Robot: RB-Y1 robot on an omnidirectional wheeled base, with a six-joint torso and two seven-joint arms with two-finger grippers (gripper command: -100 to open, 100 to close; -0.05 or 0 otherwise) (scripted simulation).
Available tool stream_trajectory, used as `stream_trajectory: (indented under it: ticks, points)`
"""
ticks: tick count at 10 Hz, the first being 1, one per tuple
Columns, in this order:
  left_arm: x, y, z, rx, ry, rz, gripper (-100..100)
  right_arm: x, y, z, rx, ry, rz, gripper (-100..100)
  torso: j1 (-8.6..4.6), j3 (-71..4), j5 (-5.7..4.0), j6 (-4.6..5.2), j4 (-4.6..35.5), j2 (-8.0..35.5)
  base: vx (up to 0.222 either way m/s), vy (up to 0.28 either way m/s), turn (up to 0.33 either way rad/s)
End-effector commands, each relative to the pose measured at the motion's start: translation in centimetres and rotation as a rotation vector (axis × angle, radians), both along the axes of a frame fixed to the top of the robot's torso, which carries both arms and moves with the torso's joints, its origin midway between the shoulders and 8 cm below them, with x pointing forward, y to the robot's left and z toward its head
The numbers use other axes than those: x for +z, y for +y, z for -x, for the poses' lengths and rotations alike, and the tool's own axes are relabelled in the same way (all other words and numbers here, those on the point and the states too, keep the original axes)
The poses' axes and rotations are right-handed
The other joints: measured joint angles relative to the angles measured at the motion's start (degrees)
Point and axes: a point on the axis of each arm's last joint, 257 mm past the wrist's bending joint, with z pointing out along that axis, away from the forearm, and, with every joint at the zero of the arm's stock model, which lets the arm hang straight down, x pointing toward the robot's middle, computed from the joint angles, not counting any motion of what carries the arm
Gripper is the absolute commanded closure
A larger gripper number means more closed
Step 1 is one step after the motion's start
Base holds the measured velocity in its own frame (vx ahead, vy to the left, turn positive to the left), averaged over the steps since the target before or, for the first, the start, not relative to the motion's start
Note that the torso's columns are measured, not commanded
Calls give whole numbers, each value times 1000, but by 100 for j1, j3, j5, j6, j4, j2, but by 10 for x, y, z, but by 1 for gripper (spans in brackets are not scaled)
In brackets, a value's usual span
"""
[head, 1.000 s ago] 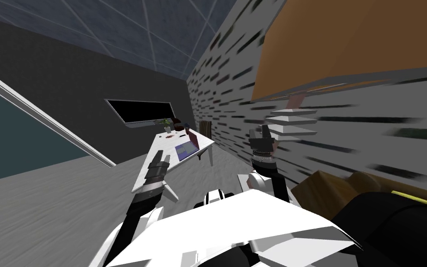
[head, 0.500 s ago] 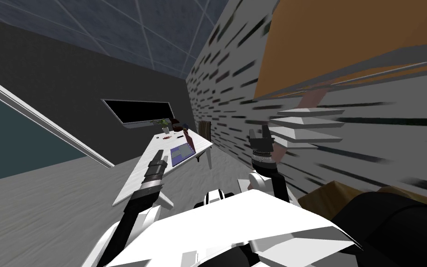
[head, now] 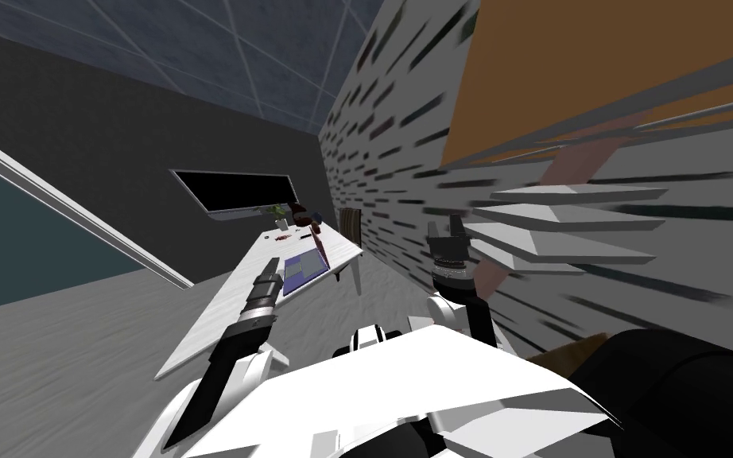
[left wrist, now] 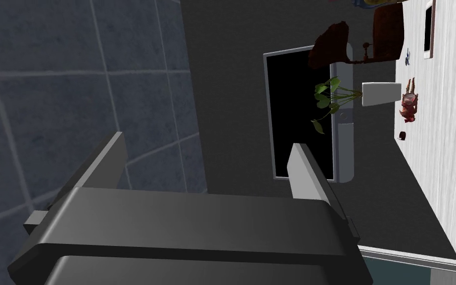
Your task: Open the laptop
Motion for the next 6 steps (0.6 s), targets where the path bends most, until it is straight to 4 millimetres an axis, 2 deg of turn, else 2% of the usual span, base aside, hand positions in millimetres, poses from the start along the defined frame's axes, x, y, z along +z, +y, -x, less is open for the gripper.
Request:
stream_trajectory:
  ticks: [1,6]
  points:
    - [-6,11,-4,43,42,-9,-100,0,0,0,0,0,0,0,2,2,0,0,1,4,96,-94,32]
    - [-21,36,-8,129,124,-18,-100,0,0,0,0,0,0,0,-2,-2,-1,0,-1,-3,101,-99,33]
